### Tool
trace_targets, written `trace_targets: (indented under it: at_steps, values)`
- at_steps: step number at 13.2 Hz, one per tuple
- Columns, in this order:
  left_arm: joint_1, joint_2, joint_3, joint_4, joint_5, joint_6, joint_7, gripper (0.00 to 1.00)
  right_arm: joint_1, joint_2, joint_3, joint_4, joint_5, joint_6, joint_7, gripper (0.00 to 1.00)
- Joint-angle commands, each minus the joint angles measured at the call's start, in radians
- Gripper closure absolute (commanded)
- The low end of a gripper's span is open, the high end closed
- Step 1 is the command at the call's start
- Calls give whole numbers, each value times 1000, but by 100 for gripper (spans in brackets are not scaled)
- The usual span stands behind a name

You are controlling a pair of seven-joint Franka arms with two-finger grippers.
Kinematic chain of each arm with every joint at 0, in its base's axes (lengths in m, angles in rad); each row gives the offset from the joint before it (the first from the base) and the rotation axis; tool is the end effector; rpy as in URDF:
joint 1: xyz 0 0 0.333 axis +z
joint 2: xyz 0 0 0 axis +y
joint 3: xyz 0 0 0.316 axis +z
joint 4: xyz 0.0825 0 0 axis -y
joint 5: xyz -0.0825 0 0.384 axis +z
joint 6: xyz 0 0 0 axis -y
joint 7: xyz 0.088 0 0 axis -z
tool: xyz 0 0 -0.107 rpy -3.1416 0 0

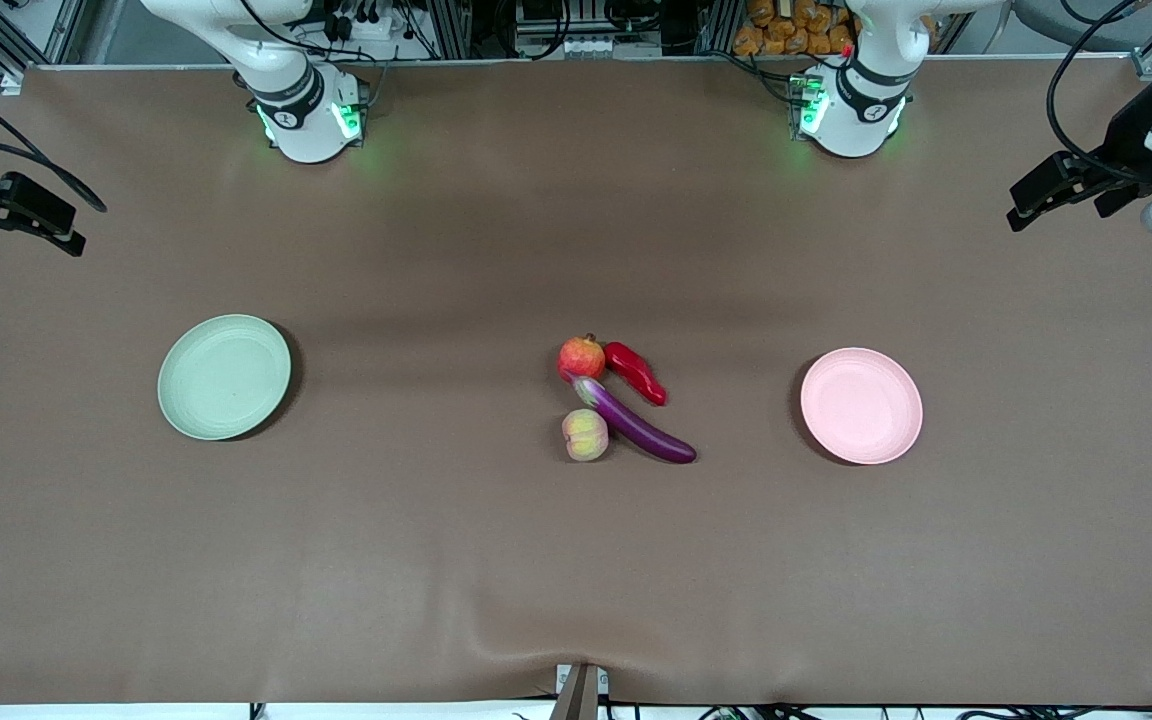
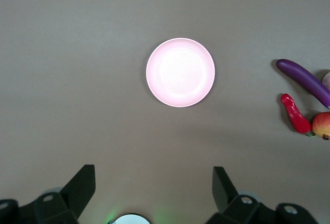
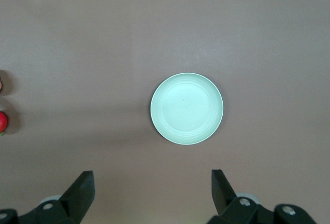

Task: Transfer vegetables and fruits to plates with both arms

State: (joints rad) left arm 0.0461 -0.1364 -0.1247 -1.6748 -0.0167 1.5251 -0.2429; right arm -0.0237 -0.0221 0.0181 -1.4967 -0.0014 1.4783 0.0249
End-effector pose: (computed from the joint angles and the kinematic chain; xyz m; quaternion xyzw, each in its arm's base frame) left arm 0.5047 -0.0463 0.6434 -0.9966 -0.0824 0.0071 0.0013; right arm 0.5382 -0.0030 0.6631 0.9999 -0.0153 0.0019 0.0009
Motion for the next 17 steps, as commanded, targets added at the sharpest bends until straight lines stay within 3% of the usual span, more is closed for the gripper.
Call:
trace_targets:
  at_steps: [1,7,17]
  values:
    - [0,8,0,29,21,-51,17,0,-10,7,-1,18,-6,-7,7,0]
    - [1,31,0,75,21,-54,19,0,-12,7,-1,18,-2,-10,7,0]
    - [-2,35,-4,70,43,-56,19,0,-12,7,0,15,6,-15,7,0]
